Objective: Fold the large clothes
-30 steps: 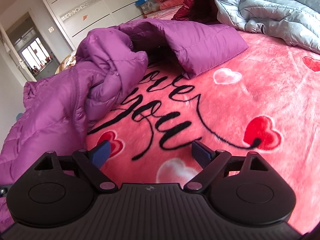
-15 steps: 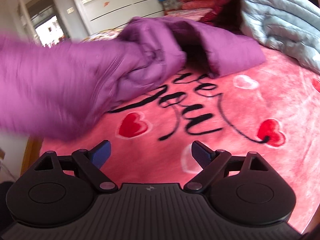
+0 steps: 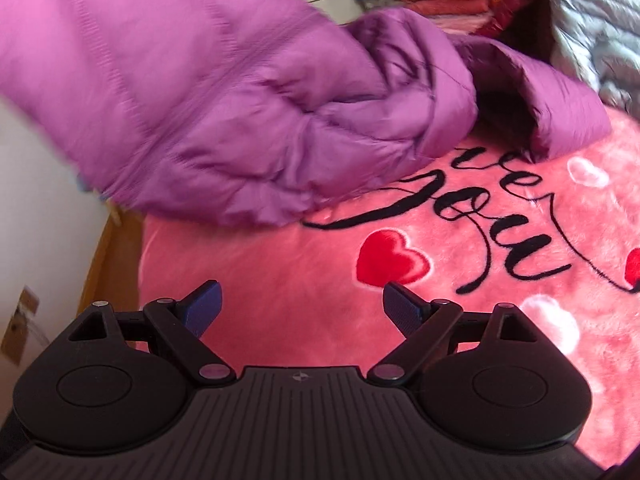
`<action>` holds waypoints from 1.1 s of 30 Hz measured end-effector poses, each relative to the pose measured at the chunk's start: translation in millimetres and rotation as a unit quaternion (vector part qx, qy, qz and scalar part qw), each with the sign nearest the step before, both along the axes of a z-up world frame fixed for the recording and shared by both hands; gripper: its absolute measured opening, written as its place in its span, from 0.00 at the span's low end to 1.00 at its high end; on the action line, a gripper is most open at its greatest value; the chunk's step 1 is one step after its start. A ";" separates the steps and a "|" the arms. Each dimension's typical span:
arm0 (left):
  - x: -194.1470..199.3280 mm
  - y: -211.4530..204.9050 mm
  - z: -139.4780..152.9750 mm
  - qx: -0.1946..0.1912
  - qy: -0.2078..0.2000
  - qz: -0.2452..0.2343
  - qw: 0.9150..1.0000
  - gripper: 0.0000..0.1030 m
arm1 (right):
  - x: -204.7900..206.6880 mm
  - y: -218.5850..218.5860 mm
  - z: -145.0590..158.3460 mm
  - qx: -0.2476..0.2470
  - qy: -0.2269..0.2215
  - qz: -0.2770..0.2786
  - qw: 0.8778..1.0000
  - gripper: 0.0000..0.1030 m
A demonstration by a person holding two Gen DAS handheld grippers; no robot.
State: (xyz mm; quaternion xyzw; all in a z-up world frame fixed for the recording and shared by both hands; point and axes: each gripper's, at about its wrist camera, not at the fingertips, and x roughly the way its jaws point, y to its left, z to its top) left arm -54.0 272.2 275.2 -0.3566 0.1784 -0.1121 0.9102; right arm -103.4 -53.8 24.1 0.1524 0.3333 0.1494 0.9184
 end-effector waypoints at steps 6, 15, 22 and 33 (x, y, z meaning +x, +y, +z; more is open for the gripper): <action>5.7 43.3 -15.2 -0.012 0.007 0.051 0.999 0.04 | 31.7 -29.5 -5.3 0.072 -0.003 -0.052 0.996 1.00; 26.1 90.4 -49.1 -0.005 0.042 0.128 0.991 0.04 | 82.0 -18.4 -13.8 0.096 -0.014 -0.032 0.995 1.00; 33.3 110.6 -71.3 0.023 0.065 0.159 0.985 0.05 | 120.6 -0.5 -21.5 0.082 -0.013 -0.018 0.996 1.00; 31.3 99.8 -83.5 0.090 0.070 0.161 0.980 0.05 | 137.7 16.8 0.8 0.071 -0.038 -0.001 0.997 0.38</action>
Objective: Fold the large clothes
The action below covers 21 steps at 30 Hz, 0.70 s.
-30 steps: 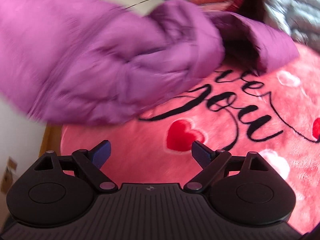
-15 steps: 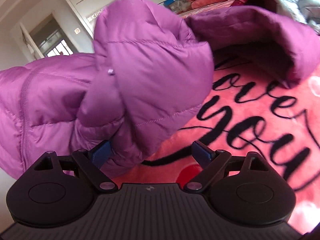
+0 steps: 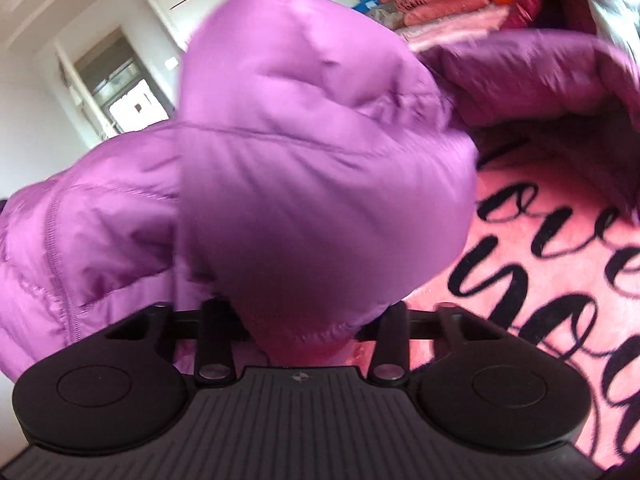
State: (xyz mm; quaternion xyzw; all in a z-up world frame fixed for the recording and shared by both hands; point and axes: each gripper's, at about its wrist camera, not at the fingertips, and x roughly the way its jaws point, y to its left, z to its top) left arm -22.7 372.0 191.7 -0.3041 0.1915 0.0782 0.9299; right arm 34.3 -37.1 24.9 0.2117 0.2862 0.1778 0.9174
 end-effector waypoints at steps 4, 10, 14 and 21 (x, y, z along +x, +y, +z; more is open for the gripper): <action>-9.8 -16.9 4.7 0.029 -0.005 -0.019 0.999 0.05 | -10.3 0.4 16.3 -0.014 0.003 0.002 1.000 0.22; -31.7 -38.8 20.1 0.051 -0.009 -0.062 0.997 0.05 | -30.3 -29.1 48.8 0.010 0.003 -0.005 1.000 0.17; -47.4 -55.6 28.4 0.060 -0.007 -0.092 0.994 0.05 | -63.3 -60.9 88.7 0.003 -0.019 -0.012 1.000 0.14; -80.4 -104.6 19.6 0.058 0.015 -0.170 0.984 0.05 | -99.5 -108.1 128.6 0.006 -0.044 -0.063 0.997 0.11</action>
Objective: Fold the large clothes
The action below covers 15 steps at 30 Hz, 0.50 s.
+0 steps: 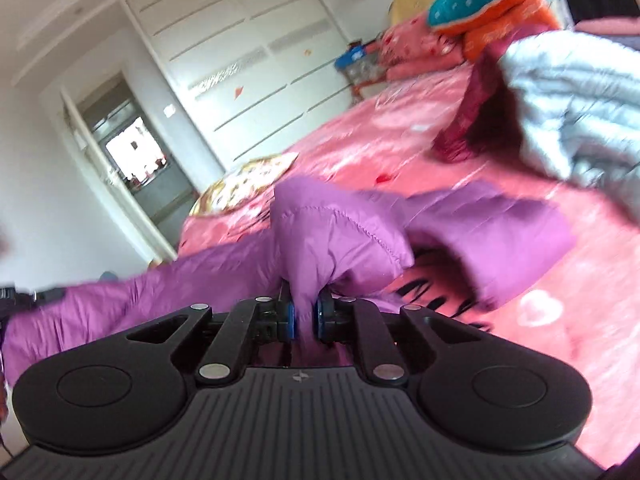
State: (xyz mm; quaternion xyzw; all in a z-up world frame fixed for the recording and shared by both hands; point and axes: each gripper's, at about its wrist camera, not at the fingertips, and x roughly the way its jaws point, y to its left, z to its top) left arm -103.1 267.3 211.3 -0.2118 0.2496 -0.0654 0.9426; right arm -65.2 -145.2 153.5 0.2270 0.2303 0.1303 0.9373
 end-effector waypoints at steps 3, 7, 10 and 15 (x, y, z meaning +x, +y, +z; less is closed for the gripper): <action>-14.7 -29.1 -15.7 0.012 0.034 -0.048 0.998 0.06 | -7.6 -7.2 -0.6 0.000 0.001 -0.013 1.000 0.11; -32.8 -61.4 -54.1 0.030 0.098 -0.095 0.990 0.06 | -15.4 -11.9 -14.4 -0.027 0.015 -0.037 0.999 0.10; -42.2 -71.1 -84.9 0.054 0.146 -0.103 0.982 0.06 | -16.6 -3.1 -31.8 -0.057 0.037 -0.057 0.996 0.10; -52.2 -68.8 -108.4 0.091 0.181 -0.095 0.975 0.09 | -11.0 -2.8 -58.0 -0.108 0.070 -0.093 0.987 0.10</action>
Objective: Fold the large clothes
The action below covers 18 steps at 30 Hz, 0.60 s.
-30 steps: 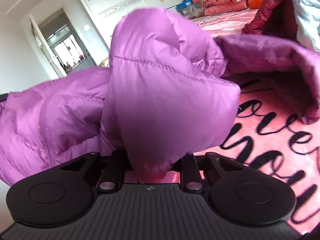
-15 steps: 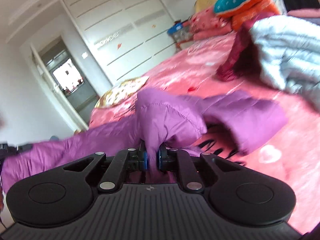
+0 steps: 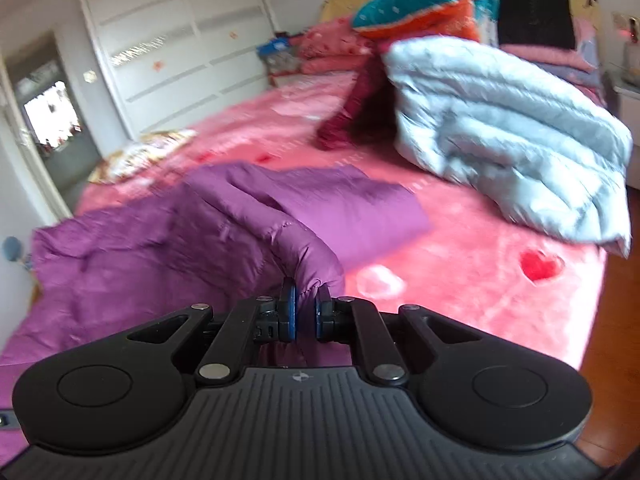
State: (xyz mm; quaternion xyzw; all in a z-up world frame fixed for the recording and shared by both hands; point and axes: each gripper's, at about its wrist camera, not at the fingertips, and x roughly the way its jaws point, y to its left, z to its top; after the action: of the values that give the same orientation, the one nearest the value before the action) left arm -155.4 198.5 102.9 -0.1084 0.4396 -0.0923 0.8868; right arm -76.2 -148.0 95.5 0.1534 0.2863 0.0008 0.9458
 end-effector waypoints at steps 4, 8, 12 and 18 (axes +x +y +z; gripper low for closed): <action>-2.1 3.3 2.9 0.014 -0.001 0.007 1.000 0.16 | 4.5 -5.1 -19.5 0.010 0.018 -0.027 0.999 0.13; -6.6 9.0 6.7 0.019 0.000 0.016 1.000 0.34 | -0.2 -15.3 -26.9 0.013 0.015 -0.031 0.999 0.21; -19.2 13.4 17.4 0.037 -0.010 0.023 0.999 0.50 | -10.7 -18.7 -25.2 0.015 0.008 -0.029 0.999 0.29; -38.8 21.6 45.9 0.071 -0.056 0.028 0.996 0.64 | -49.9 -49.0 -17.2 0.026 -0.013 -0.042 0.999 0.40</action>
State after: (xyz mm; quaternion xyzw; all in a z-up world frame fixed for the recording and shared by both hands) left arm -194.2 220.1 148.9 -0.0516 0.3919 -0.0418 0.9176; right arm -126.1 -197.0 78.3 0.1895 0.2676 -0.0298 0.9442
